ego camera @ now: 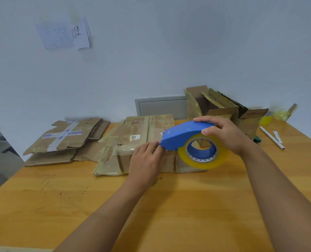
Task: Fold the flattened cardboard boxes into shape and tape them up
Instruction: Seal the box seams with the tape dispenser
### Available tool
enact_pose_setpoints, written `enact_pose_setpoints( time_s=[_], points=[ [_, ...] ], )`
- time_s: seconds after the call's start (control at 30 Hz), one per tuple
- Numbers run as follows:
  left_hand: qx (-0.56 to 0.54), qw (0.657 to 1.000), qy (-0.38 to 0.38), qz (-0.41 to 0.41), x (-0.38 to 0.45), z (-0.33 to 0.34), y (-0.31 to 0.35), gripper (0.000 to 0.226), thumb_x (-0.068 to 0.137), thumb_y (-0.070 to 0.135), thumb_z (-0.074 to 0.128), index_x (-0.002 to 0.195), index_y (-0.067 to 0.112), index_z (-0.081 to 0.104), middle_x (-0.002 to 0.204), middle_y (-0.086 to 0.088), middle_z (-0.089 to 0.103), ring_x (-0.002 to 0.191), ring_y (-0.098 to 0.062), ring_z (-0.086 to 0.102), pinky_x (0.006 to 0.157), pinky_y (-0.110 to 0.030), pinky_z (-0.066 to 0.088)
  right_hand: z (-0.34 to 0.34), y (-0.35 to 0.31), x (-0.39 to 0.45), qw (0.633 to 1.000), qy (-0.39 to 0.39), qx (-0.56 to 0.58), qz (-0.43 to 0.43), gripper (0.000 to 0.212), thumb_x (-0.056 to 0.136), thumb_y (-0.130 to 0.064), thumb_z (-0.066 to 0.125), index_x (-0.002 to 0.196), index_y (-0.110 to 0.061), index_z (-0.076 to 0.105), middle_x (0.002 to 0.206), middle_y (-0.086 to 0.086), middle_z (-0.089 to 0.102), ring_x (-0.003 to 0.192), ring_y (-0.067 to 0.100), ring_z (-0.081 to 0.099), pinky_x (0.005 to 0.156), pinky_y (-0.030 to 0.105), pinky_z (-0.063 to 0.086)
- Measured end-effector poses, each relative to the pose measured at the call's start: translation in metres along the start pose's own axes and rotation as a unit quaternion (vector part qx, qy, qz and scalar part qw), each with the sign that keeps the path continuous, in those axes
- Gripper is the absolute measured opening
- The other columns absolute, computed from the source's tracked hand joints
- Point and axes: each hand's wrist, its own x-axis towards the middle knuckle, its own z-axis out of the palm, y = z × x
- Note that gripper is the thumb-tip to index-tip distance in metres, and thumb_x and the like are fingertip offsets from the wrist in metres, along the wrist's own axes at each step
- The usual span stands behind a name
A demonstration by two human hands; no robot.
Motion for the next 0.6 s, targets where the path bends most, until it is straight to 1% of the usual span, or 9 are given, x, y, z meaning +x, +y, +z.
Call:
enact_pose_setpoints(
  time_s=[0.1, 0.17, 0.27, 0.37, 0.43, 0.47, 0.5, 0.57, 0.6],
  points=[
    [-0.001, 1.000, 0.012, 0.009, 0.001, 0.008, -0.001, 0.021, 0.092, 0.024, 0.071, 0.108, 0.011, 0.070, 0.107, -0.005, 0.070, 0.098, -0.024, 0.065, 0.083, -0.036, 0.048, 0.004, 0.001, 0.000, 1.000, 0.007, 0.009, -0.005, 0.036, 0.079, -0.037, 0.061, 0.115, -0.043, 0.068, 0.108, -0.031, 0.065, 0.102, -0.005, 0.061, 0.078, 0.007, 0.047],
    [-0.009, 1.000, 0.014, 0.011, 0.000, 0.013, -0.005, 0.019, 0.094, 0.023, 0.069, 0.108, 0.010, 0.069, 0.102, -0.004, 0.070, 0.092, -0.024, 0.066, 0.079, -0.035, 0.048, 0.005, 0.002, -0.001, 1.000, 0.008, 0.013, -0.006, 0.037, 0.079, -0.037, 0.063, 0.115, -0.043, 0.068, 0.108, -0.032, 0.064, 0.102, -0.006, 0.060, 0.078, 0.006, 0.046],
    [-0.007, 1.000, 0.008, 0.023, 0.003, 0.014, -0.013, 0.020, 0.091, 0.025, 0.072, 0.107, 0.014, 0.069, 0.094, -0.002, 0.068, 0.082, -0.023, 0.064, 0.071, -0.034, 0.048, 0.001, 0.004, -0.003, 1.000, 0.004, 0.012, 0.002, 0.044, 0.073, -0.048, 0.066, 0.117, -0.049, 0.068, 0.113, -0.033, 0.063, 0.106, -0.007, 0.059, 0.080, 0.005, 0.045],
    [-0.005, 0.999, -0.022, 0.029, 0.007, 0.011, -0.017, 0.019, 0.097, 0.032, 0.062, 0.106, 0.016, 0.069, 0.096, -0.001, 0.068, 0.082, -0.023, 0.064, 0.068, -0.034, 0.048, -0.007, 0.008, -0.006, 1.000, -0.018, -0.003, 0.012, 0.050, 0.069, -0.052, 0.066, 0.119, -0.051, 0.067, 0.119, -0.033, 0.062, 0.111, -0.006, 0.058, 0.084, 0.011, 0.047],
    [-0.001, 0.999, -0.038, 0.013, 0.007, 0.008, -0.014, 0.023, 0.099, 0.034, 0.054, 0.103, 0.017, 0.069, 0.100, 0.000, 0.069, 0.084, -0.022, 0.066, 0.067, -0.034, 0.048, -0.016, 0.013, -0.011, 1.000, -0.020, -0.009, 0.015, 0.047, 0.069, -0.051, 0.066, 0.116, -0.055, 0.068, 0.118, -0.034, 0.062, 0.109, -0.007, 0.060, 0.079, 0.009, 0.049],
    [0.005, 0.999, -0.043, 0.001, 0.007, 0.007, -0.011, 0.023, 0.099, 0.033, 0.054, 0.102, 0.016, 0.069, 0.102, 0.000, 0.070, 0.086, -0.022, 0.066, 0.068, -0.033, 0.049, -0.021, 0.017, -0.016, 1.000, -0.015, -0.009, 0.018, 0.046, 0.069, -0.052, 0.064, 0.115, -0.056, 0.068, 0.117, -0.035, 0.062, 0.107, -0.008, 0.060, 0.078, 0.008, 0.049],
    [0.013, 0.999, -0.048, -0.011, 0.007, 0.006, -0.008, 0.019, 0.098, 0.031, 0.058, 0.102, 0.016, 0.069, 0.102, 0.000, 0.070, 0.086, -0.022, 0.067, 0.069, -0.033, 0.050, -0.026, 0.022, -0.020, 1.000, -0.007, -0.008, 0.023, 0.046, 0.068, -0.052, 0.063, 0.114, -0.057, 0.067, 0.117, -0.035, 0.062, 0.107, -0.008, 0.060, 0.078, 0.009, 0.048],
    [0.034, 0.997, -0.065, -0.035, 0.008, 0.004, 0.001, 0.012, 0.091, 0.022, 0.070, 0.100, 0.015, 0.068, 0.101, -0.002, 0.070, 0.083, -0.023, 0.067, 0.069, -0.032, 0.051, -0.031, 0.032, -0.027, 0.999, -0.001, -0.003, 0.036, 0.048, 0.067, -0.052, 0.062, 0.115, -0.057, 0.067, 0.117, -0.034, 0.062, 0.108, -0.008, 0.058, 0.083, 0.016, 0.046],
    [0.048, 0.995, -0.077, -0.043, 0.009, 0.004, 0.005, 0.016, 0.088, 0.019, 0.073, 0.102, 0.015, 0.068, 0.101, -0.003, 0.069, 0.083, -0.024, 0.067, 0.070, -0.032, 0.051, -0.031, 0.036, -0.029, 0.999, -0.004, -0.001, 0.040, 0.049, 0.066, -0.051, 0.062, 0.115, -0.057, 0.067, 0.117, -0.033, 0.062, 0.108, -0.007, 0.058, 0.086, 0.019, 0.045]
  ],
)
